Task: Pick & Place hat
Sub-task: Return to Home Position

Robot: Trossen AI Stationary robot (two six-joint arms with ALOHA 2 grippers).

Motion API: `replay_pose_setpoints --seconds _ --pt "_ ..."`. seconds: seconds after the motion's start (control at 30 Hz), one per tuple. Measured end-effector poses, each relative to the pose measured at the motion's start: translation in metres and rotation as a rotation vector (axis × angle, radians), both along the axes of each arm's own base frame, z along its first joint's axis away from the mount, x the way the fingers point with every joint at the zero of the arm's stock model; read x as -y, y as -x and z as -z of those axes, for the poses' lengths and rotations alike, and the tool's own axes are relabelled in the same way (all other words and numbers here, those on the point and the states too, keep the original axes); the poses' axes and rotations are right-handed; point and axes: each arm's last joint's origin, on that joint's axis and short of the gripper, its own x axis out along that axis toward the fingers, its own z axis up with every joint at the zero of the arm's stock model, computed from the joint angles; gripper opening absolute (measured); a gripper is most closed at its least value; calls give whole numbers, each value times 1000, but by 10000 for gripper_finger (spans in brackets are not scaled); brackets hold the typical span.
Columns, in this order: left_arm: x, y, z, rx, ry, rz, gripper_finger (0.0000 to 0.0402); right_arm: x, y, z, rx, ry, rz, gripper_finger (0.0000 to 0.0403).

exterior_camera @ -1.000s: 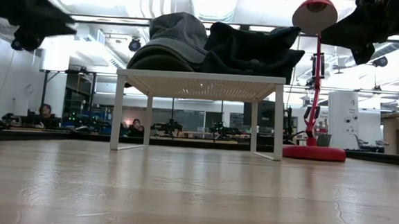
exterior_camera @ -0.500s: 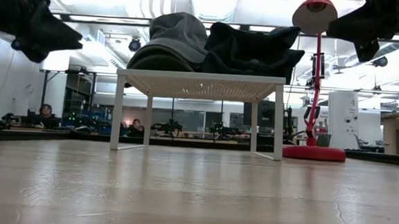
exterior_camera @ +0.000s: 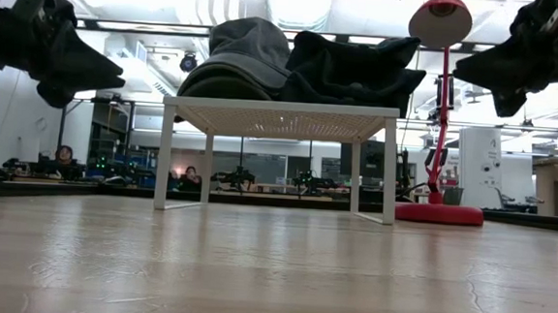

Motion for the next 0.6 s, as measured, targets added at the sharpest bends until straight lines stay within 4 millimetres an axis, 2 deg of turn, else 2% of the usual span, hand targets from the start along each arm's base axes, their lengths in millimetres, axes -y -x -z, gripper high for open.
replay_pose_setpoints --seconds 0.23,0.5,0.6 --pt "0 -1 5 -49 -91 13 133 -2 5 4 40 45 -77 71" --pt "0 -1 6 -58 -105 18 133 -2 13 1 108 115 -101 84" --pt "0 1 -2 -41 -107 22 133 -2 13 2 106 115 -117 87"
